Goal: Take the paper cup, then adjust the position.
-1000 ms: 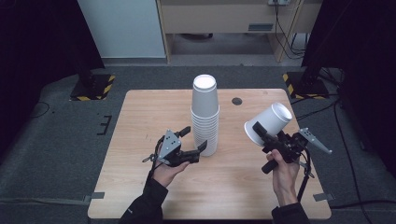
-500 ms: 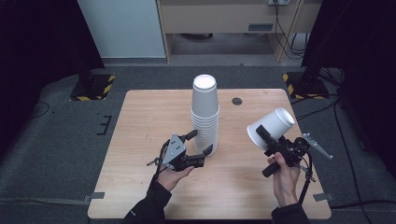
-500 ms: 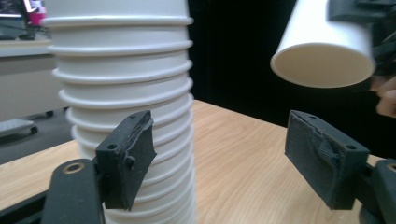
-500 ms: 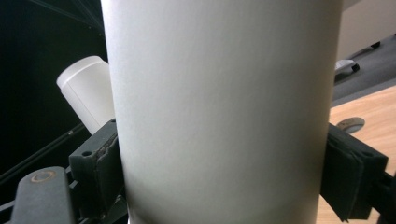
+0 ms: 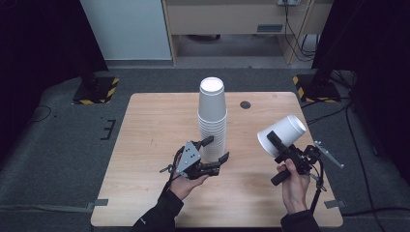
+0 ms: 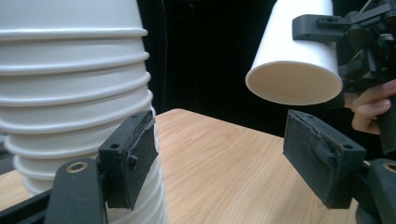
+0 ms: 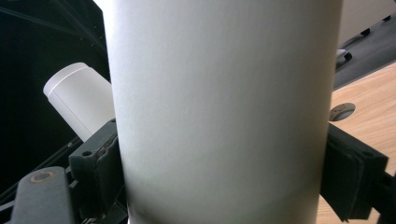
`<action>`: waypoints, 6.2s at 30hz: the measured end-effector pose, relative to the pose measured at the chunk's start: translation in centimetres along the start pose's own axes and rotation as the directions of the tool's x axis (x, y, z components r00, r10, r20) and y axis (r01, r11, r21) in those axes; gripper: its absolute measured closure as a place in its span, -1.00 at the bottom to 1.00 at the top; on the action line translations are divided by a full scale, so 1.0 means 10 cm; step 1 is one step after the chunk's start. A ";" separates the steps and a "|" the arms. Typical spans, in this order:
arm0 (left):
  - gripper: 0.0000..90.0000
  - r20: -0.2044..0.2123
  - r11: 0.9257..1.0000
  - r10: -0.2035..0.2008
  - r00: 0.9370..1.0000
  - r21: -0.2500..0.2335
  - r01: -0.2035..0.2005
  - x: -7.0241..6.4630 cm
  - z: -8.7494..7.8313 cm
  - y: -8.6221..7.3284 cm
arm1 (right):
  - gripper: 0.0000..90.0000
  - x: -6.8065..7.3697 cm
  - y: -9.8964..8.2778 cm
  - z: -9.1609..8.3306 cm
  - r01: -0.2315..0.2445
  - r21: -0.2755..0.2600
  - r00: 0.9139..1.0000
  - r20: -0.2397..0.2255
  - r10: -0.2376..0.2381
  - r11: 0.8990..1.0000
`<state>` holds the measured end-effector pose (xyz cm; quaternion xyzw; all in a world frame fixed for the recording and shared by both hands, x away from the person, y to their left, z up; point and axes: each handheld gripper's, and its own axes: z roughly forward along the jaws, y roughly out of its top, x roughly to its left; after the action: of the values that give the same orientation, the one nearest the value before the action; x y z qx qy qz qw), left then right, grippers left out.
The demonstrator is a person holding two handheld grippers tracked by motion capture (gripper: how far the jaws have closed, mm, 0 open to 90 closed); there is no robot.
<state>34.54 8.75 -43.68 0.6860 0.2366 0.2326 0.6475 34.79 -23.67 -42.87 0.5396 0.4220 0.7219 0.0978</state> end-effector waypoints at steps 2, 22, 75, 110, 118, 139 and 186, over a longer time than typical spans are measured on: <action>-0.45 0.005 1.000 0.000 1.000 0.000 0.000 -0.02 0.02 0.00 | -0.66 -0.01 0.00 -0.01 -0.002 -0.003 1.000 0.002 0.002 1.000; -0.44 0.057 1.000 0.012 0.998 -0.012 -0.011 -0.14 0.37 -0.03 | -0.66 -0.09 0.03 -0.11 -0.074 -0.024 0.997 0.013 0.075 0.997; -0.36 0.133 0.994 -0.019 0.991 -0.106 0.033 -0.24 1.03 -0.12 | -0.66 0.01 -0.12 -0.07 -0.194 0.003 0.981 -0.022 0.194 0.981; 0.00 0.139 0.988 -0.035 0.990 -0.144 0.055 -0.29 1.16 -0.17 | -0.66 0.04 -0.28 0.01 -0.260 0.074 0.964 -0.040 0.264 0.963; 0.14 0.137 0.988 -0.031 0.990 -0.146 0.051 -0.31 1.17 -0.18 | -0.66 0.04 -0.30 0.02 -0.274 0.085 0.959 -0.044 0.278 0.958; 0.72 0.100 0.988 -0.030 0.995 -0.150 0.045 -0.28 1.15 -0.22 | -0.67 -0.03 -0.34 0.04 -0.319 0.097 0.945 -0.045 0.324 0.943; 0.91 0.143 0.995 -0.011 0.990 -0.092 0.025 -0.25 0.95 -0.23 | -0.64 -0.16 -0.16 0.04 -0.261 0.062 0.964 -0.041 0.264 0.963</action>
<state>38.50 -0.14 -46.54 0.6677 0.1848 0.1877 0.6962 35.23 -23.45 -45.11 0.5755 0.3692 0.7293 -0.0243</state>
